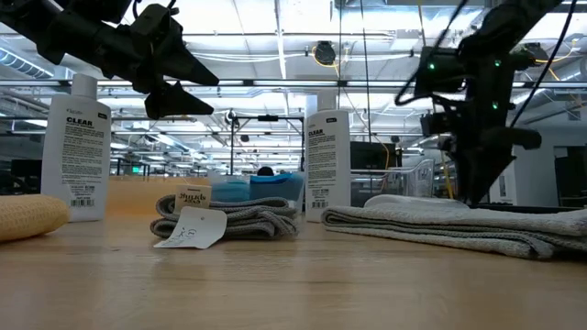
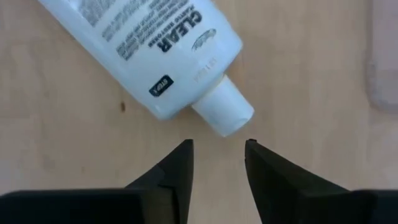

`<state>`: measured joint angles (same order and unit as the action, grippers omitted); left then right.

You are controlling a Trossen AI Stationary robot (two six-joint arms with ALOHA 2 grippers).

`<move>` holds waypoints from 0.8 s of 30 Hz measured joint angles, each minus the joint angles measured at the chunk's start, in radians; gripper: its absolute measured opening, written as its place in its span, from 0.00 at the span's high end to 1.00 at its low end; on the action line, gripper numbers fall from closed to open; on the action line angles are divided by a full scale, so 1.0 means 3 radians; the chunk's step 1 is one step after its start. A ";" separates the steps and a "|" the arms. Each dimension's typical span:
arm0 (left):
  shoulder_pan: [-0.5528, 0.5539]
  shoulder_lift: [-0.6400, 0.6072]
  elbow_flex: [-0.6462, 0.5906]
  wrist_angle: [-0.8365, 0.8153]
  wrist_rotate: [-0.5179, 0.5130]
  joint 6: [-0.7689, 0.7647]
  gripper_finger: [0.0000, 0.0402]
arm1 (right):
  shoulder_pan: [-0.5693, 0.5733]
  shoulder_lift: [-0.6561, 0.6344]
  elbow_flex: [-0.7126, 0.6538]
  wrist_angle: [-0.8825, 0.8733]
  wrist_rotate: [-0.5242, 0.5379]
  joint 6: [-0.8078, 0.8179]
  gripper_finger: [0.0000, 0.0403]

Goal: Pick & Place Kitchen Items
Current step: Put the white plastic restorer bottle into the orange bin

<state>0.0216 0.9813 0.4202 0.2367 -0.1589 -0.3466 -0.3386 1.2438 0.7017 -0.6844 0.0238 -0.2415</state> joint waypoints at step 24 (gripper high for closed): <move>0.0000 0.0000 0.0000 0.0000 -0.0089 -0.0003 0.14 | 0.0249 0.0000 -0.0435 0.0895 0.0509 -0.0467 0.71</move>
<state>0.0216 0.9814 0.4202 0.2367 -0.1856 -0.3473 -0.2641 1.2438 0.5711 -0.4159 0.1765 -0.3816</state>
